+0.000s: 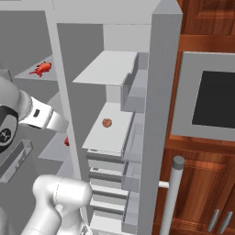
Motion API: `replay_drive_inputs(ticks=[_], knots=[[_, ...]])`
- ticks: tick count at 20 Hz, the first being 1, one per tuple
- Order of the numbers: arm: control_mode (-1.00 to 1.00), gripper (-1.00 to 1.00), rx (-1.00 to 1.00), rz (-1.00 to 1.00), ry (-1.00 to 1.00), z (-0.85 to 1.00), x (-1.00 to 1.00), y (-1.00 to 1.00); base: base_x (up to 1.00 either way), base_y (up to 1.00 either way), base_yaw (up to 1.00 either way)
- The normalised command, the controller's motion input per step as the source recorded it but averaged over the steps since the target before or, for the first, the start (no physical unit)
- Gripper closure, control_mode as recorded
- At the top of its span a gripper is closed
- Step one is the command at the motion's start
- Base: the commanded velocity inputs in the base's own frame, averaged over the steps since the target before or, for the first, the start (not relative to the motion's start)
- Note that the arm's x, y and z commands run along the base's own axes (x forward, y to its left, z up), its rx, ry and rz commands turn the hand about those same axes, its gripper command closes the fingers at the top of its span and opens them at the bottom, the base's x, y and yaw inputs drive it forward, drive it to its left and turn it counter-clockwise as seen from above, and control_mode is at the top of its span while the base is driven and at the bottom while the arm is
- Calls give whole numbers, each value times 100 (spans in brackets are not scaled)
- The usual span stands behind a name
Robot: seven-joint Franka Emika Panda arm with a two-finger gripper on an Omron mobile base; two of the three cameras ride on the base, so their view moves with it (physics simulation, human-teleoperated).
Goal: There's a fish in the fridge that needs to be moved to the freezer for freezing. Pick up the fish from the fridge, place it on any shelf in the freezer, and close the fridge and freezer doors when done.
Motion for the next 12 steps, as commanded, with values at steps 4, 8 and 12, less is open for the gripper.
replay_drive_inputs(ticks=[4,8,12], knots=[[-100,-100,8,11,0,-3,0,0,0,0,0],[-100,-100,4,14,0,-6,0,0,0,0,0],[100,-100,0,4,0,-2,-1,3,-7,5,3]])
